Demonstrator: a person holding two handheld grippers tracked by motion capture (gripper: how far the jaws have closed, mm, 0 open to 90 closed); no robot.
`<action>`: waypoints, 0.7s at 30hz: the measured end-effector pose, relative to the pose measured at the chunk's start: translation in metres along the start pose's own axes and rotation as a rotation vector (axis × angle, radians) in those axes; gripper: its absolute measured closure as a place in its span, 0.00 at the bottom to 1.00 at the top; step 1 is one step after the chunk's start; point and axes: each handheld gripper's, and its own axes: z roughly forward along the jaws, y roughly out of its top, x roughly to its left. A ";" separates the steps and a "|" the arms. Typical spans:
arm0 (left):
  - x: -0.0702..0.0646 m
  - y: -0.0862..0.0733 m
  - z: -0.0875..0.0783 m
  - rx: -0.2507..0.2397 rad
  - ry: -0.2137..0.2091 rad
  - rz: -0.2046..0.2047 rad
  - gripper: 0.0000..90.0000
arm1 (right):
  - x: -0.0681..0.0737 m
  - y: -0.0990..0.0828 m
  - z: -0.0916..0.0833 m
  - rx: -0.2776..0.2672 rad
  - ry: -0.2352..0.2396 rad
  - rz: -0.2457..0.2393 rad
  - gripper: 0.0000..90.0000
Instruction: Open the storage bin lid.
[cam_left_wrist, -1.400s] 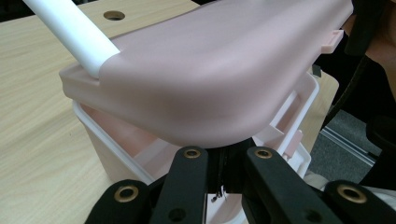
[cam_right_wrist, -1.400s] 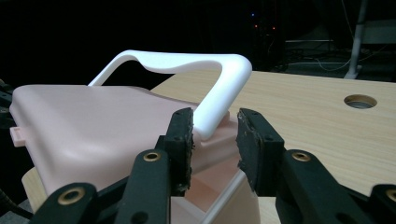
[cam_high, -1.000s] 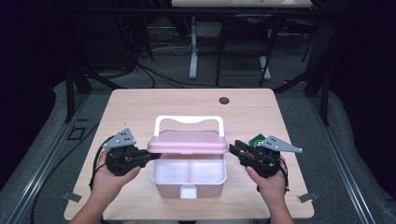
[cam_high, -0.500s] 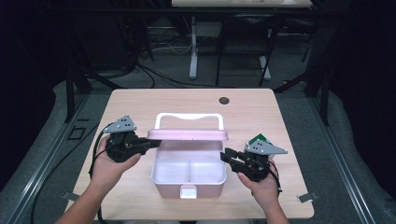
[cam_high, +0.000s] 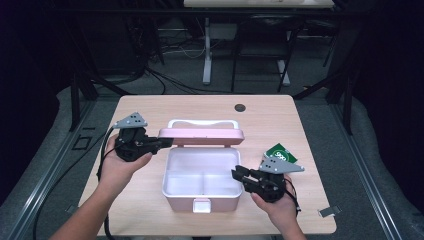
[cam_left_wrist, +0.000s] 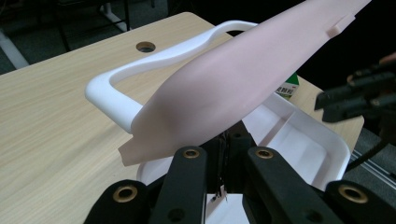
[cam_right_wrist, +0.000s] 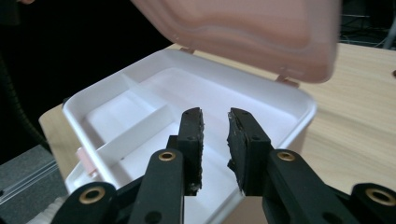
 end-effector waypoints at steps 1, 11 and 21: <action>0.001 0.001 0.000 0.004 0.003 0.005 0.99 | 0.003 -0.003 0.000 0.010 0.001 -0.005 0.83; 0.006 0.012 0.004 0.023 0.052 0.000 0.97 | 0.015 -0.020 0.003 0.026 0.003 -0.055 0.84; 0.021 0.025 0.008 0.023 0.095 -0.038 0.96 | 0.018 -0.026 0.010 0.042 0.015 -0.064 0.84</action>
